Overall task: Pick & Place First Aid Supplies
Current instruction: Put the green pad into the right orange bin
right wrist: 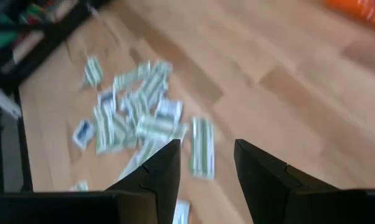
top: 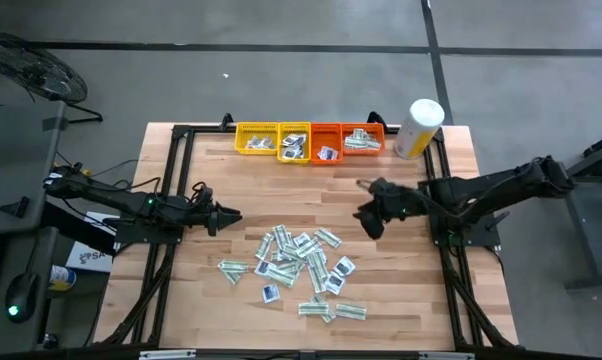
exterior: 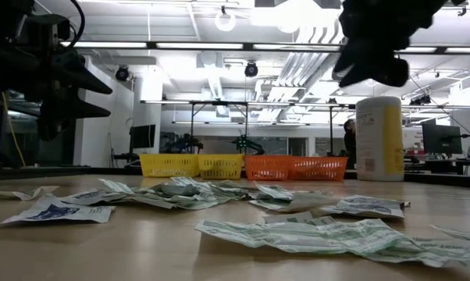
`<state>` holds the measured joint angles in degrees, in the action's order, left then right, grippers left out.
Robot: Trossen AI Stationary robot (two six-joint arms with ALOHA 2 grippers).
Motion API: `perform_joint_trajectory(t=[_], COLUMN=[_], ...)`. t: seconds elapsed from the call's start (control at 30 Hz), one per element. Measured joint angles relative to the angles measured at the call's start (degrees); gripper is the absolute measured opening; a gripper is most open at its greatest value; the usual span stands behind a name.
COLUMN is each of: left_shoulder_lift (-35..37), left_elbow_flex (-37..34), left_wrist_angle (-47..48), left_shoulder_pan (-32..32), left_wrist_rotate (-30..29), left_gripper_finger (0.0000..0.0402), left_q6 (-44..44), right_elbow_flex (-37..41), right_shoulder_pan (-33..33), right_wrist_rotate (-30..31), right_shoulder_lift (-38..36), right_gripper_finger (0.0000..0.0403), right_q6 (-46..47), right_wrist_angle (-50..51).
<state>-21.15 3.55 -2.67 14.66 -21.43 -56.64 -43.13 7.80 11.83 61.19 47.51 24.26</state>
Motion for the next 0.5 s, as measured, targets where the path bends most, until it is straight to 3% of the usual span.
perform_joint_trajectory(t=[0.3, 0.5], left_shoulder_lift=[0.02, 0.0], left_elbow_flex=[0.0, 0.0], left_wrist_angle=[0.26, 0.26], left_shoulder_pan=[0.0, 0.0], left_wrist_rotate=[0.02, 0.02], left_gripper_finger=[0.0179, 0.0179], left_q6=[0.0, 0.01], right_elbow_flex=[0.01, 0.02], right_shoulder_pan=[8.56, 9.99], right_wrist_rotate=[-2.57, -3.14], right_shoulder_lift=[8.83, 17.16], right_gripper_finger=[0.0144, 0.0145], right_q6=[0.63, -11.57], right_wrist_angle=[0.81, -5.81])
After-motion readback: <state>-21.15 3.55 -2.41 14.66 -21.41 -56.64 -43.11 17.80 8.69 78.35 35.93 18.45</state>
